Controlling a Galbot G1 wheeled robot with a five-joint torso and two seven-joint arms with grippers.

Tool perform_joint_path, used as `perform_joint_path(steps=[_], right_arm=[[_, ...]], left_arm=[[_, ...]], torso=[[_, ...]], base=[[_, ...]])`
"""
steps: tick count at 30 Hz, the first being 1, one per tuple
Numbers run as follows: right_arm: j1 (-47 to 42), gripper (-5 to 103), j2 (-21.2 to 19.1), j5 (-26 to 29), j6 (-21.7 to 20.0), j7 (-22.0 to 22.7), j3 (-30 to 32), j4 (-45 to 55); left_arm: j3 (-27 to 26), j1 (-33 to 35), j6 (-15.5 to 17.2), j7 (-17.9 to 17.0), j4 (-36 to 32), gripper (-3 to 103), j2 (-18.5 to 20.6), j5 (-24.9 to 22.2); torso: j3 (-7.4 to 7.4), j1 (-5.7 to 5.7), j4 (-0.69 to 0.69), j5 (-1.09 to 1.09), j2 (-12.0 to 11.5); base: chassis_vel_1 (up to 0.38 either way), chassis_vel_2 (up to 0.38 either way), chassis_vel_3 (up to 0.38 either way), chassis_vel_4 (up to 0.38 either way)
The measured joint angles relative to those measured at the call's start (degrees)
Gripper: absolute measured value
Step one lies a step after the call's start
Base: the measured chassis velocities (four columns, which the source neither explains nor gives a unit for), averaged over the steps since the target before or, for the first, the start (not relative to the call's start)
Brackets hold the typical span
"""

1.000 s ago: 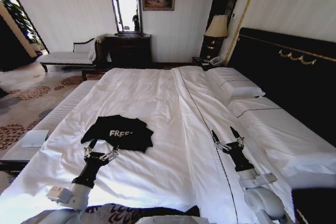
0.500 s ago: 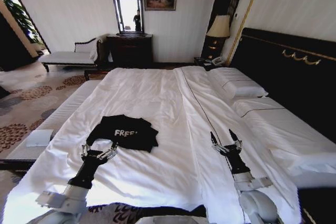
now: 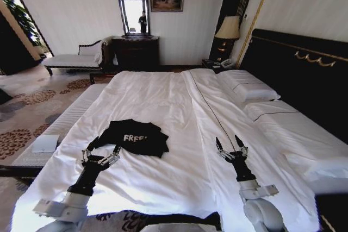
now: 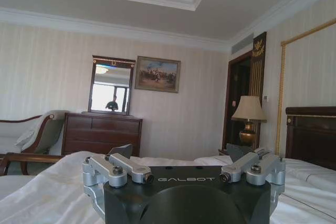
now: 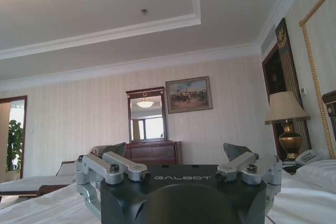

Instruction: Fold the clothes on the bed.

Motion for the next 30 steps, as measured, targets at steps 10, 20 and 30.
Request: perform_joint_path(steps=[10,20,30], right_arm=[[0.03,100,0.46,-0.53,0.00,0.02,-0.17,-0.30],[0.24,100,0.73,-0.65,-0.07,0.08,-0.19,-0.46],[0.57,100,0.75,-0.49,-0.13,0.09,-0.19,-0.83]], left_arm=[[0.28,-1.07,-0.07,-0.32,1.48,100,0.12,-0.09],[0.33,-1.42,-0.31,-0.42,2.29,100,-0.44,-0.04],[0.35,-1.19,-0.93,-0.46,2.83,100,-1.42,0.64]], torso=[[0.00,0.00,0.00,-0.02,0.00],[0.00,0.00,0.00,0.01,0.00],[0.00,0.01,0.00,0.00,0.00]], base=[[0.131,0.197,-0.132,-0.191],[0.092,0.128,-0.088,-0.126],[0.038,0.058,-0.033,-0.056]])
